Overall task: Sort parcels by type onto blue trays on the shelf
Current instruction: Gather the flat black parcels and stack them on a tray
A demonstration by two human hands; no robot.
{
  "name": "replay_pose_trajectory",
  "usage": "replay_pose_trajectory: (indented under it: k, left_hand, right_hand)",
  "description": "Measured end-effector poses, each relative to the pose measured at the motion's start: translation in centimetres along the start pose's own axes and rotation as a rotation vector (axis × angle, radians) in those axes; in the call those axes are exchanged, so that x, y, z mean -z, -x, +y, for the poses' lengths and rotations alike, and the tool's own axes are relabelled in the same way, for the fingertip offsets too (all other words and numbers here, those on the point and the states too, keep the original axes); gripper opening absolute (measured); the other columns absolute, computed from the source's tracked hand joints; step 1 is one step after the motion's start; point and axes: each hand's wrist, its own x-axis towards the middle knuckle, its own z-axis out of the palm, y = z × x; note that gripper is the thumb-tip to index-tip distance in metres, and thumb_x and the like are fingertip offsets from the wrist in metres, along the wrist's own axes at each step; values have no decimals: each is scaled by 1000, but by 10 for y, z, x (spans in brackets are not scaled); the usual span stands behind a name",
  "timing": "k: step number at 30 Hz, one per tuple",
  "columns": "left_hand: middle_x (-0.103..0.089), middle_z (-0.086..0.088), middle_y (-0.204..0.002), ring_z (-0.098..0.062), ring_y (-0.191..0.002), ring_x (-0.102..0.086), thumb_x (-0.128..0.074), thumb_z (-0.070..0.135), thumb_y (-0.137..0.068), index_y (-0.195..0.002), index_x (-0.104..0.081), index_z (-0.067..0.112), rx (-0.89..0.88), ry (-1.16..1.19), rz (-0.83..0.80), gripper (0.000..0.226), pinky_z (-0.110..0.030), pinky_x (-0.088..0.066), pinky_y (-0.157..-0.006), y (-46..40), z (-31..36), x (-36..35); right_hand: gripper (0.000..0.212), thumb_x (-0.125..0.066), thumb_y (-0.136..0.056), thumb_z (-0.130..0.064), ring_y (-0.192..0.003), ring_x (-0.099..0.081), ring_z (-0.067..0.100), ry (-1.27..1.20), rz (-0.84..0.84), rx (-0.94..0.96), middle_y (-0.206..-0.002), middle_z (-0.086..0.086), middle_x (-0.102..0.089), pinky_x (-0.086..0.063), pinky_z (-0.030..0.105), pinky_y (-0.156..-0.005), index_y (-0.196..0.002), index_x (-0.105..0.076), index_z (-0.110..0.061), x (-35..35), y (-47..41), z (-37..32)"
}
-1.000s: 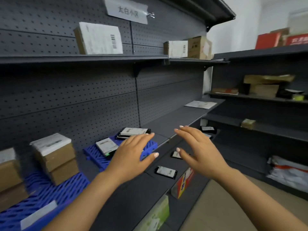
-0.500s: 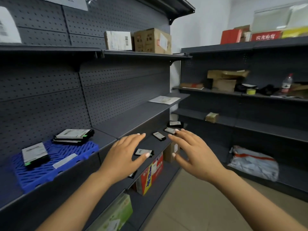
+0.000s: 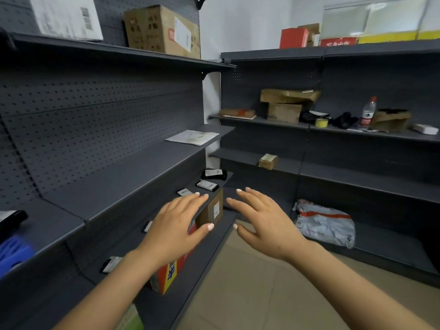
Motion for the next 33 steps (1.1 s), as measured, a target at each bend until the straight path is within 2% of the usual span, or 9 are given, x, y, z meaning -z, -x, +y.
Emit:
replay_pose_trajectory:
  k: [3,6,14,17,23,27,30,33]
  left_hand:
    - [-32,11,-149,-10,-137,-28,-26,71,-81,-146,-29,31,-1,18,0,76,-34,-25,-112,-49,-13,-28]
    - [-34,8,-148,-13,-137,-29,-24,71,-80,-146,-31,29,-11,14,-24,78,-33,-24,-111,-93,-24,-53]
    - [-28,11,-150,-9,-138,-23,-19,76,-74,-147,-23,34,47,70,-138,84,-30,-21,-112,-189,-43,-122]
    - [-29,12,-150,-8,-138,-23,-21,74,-76,-148,-24,32,48,51,-133,83,-29,-20,-111,-226,-46,-142]
    - [-29,11,-150,-8,-138,-22,-37,65,-86,-148,-25,31,110,-10,-119,72,-31,-19,-112,-308,-51,-191]
    - [-35,7,-148,-12,-136,-31,-39,60,-87,-146,-31,28,164,-91,-106,68,-28,-17,-109,-348,-60,-219]
    - [-45,2,-142,-17,-130,-42,-32,63,-85,-143,-37,25,185,-188,-132,70,-30,-23,-105,-366,-72,-239]
    - [-46,1,-141,-19,-128,-45,-33,62,-86,-144,-36,24,239,-205,-171,69,-33,-27,-104,-380,-92,-256]
  right_hand:
    - [55,-37,-87,-47,-138,-31,27,33,-31,5,-144,4,-43,-28,43,-108,-139,-40,-29,-11,-29,41]
    - [58,-33,-88,-49,-141,-25,25,48,-42,-2,-147,2,-39,-22,41,-111,-143,-35,-29,-19,-58,80]
    - [60,-32,-90,-51,-144,-17,22,-6,-120,-24,-152,1,-32,-21,41,-115,-146,-28,-29,-72,-99,181]
    - [59,-34,-90,-50,-143,-21,24,10,-143,15,-150,2,-34,-23,41,-112,-145,-30,-29,-91,-118,228]
    - [61,-30,-90,-51,-143,-21,24,-12,-165,102,-151,3,-33,-18,40,-112,-146,-30,-29,-119,-175,327]
    - [61,-32,-90,-50,-143,-20,23,-39,-206,200,-151,2,-33,-16,37,-112,-147,-28,-28,-141,-219,382]
    - [62,-35,-90,-48,-142,-23,23,-72,-206,261,-149,1,-35,-20,41,-113,-148,-23,-28,-163,-253,410]
    - [64,-41,-89,-46,-140,-27,24,-144,-216,282,-148,2,-38,-29,46,-111,-147,-26,-25,-192,-289,424]
